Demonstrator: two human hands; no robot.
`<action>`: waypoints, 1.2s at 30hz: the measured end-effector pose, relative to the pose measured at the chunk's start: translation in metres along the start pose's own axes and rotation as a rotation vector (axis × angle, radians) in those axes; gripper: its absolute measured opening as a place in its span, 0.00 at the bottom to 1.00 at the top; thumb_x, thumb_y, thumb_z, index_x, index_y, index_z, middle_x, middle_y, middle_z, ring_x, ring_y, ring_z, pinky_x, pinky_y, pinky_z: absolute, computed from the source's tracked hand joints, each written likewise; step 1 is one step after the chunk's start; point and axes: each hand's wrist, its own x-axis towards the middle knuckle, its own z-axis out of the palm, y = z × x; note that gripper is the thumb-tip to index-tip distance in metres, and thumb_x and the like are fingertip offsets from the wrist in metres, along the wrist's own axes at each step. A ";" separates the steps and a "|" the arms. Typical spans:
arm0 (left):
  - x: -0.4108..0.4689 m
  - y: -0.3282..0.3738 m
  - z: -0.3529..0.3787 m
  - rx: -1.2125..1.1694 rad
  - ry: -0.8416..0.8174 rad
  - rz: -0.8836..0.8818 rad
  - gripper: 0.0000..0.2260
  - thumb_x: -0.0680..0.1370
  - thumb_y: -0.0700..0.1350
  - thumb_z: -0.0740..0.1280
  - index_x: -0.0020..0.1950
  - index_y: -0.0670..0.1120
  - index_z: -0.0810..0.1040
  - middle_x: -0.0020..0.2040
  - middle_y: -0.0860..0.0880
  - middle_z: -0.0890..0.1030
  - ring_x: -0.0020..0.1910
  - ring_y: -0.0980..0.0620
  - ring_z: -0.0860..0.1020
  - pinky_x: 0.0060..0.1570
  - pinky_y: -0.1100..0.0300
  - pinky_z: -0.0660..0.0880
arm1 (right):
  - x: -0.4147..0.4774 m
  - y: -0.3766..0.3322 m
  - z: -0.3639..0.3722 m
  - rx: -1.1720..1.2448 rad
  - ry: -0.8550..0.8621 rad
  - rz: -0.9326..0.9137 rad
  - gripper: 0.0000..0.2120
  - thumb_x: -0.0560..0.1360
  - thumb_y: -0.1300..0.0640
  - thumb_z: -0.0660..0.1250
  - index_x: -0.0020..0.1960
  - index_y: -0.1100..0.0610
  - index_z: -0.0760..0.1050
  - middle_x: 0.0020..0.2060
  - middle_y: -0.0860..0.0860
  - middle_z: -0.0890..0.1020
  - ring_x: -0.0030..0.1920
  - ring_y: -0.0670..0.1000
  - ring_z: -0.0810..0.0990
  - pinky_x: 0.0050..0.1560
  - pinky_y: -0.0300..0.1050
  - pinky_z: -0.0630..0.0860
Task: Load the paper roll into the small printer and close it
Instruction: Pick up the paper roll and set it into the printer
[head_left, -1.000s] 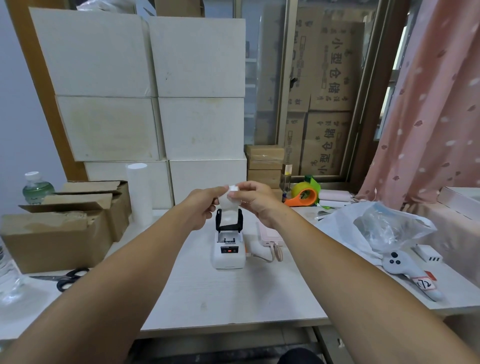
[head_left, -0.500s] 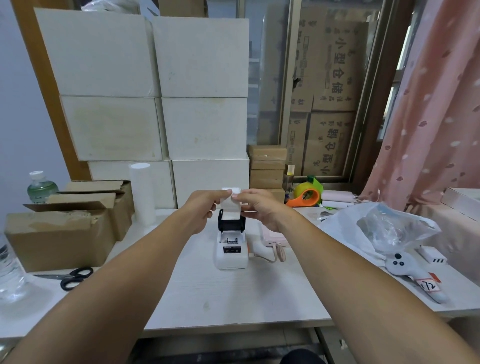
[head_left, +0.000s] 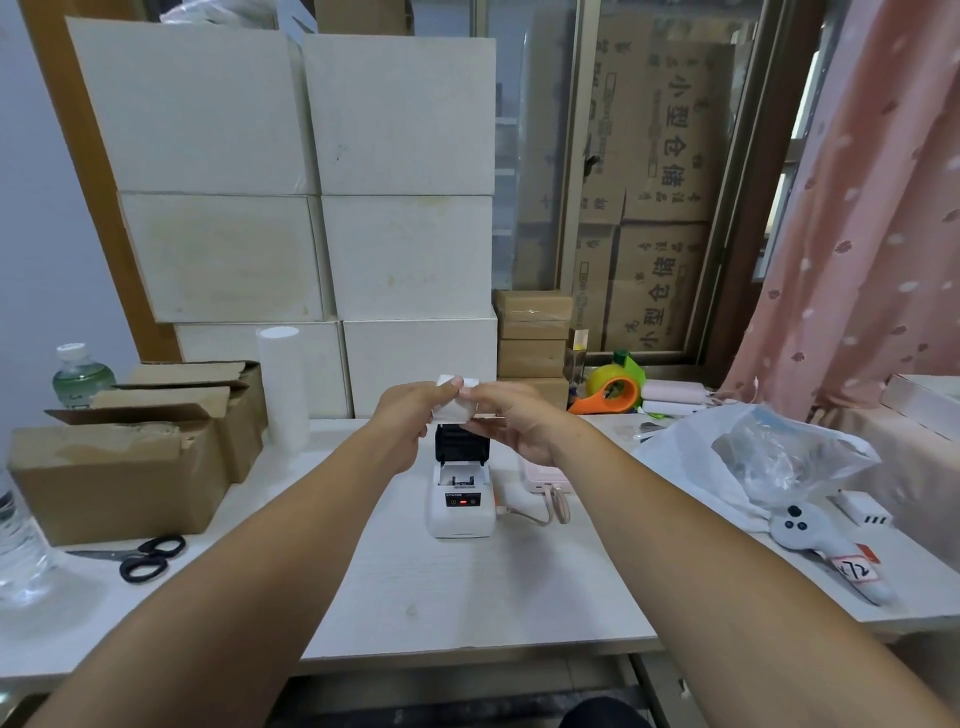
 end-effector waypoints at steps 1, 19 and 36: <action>-0.001 0.000 0.000 -0.003 0.001 0.013 0.17 0.72 0.53 0.78 0.51 0.41 0.85 0.44 0.46 0.73 0.39 0.48 0.65 0.38 0.58 0.64 | 0.000 -0.001 0.001 0.035 0.008 0.007 0.15 0.79 0.55 0.76 0.62 0.62 0.84 0.59 0.59 0.86 0.53 0.52 0.86 0.56 0.43 0.85; -0.030 0.001 0.028 0.728 0.205 0.343 0.21 0.71 0.55 0.74 0.54 0.45 0.71 0.49 0.47 0.79 0.43 0.48 0.79 0.37 0.52 0.76 | 0.003 -0.001 0.004 0.026 0.166 0.009 0.16 0.77 0.57 0.77 0.60 0.64 0.82 0.51 0.59 0.86 0.48 0.54 0.87 0.49 0.43 0.86; -0.029 0.009 0.013 -0.478 -0.317 -0.092 0.11 0.79 0.44 0.71 0.58 0.40 0.80 0.50 0.40 0.85 0.50 0.42 0.84 0.63 0.52 0.77 | -0.005 -0.010 -0.015 -0.184 0.061 -0.225 0.18 0.79 0.56 0.75 0.68 0.53 0.79 0.62 0.54 0.81 0.62 0.54 0.81 0.55 0.47 0.79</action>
